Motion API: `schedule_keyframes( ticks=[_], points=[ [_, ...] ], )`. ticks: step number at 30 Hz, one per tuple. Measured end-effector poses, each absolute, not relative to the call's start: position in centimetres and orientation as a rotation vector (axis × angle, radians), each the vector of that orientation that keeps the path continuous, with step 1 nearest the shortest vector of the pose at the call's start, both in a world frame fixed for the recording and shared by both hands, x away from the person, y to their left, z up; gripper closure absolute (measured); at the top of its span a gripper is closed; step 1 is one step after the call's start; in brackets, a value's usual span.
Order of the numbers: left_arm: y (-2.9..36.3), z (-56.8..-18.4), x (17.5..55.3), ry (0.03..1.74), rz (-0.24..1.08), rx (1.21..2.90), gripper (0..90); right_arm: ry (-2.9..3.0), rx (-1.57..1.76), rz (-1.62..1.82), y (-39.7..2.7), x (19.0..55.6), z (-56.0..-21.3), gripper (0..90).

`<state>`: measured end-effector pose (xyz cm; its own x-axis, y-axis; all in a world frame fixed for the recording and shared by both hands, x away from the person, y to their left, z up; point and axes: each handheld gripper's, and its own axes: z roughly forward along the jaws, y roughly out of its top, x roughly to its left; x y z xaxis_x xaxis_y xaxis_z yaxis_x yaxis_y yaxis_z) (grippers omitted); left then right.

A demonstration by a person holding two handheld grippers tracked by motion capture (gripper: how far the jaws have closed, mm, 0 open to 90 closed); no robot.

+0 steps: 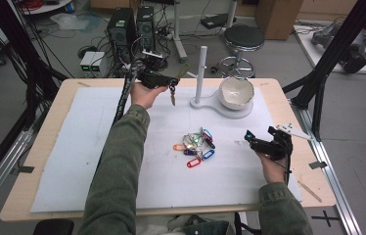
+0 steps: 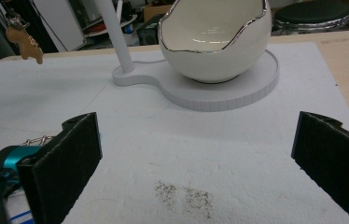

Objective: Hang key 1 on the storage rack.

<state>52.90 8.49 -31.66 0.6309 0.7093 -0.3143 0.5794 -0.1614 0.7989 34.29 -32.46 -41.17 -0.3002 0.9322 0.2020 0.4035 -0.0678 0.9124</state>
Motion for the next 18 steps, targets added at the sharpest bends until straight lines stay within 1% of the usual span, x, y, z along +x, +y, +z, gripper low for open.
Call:
schedule_keyframes(
  ticks=[11,18],
  points=[
    [8.1,-32.3,53.2,1.029,0.13,1.835,72.9,1.709,1.432,1.358,-32.5,34.3,-41.2,0.6],
    [7.4,-33.0,53.3,1.024,0.105,1.861,72.9,1.711,1.435,1.359,-32.5,34.3,-41.2,0.6]
  ],
)
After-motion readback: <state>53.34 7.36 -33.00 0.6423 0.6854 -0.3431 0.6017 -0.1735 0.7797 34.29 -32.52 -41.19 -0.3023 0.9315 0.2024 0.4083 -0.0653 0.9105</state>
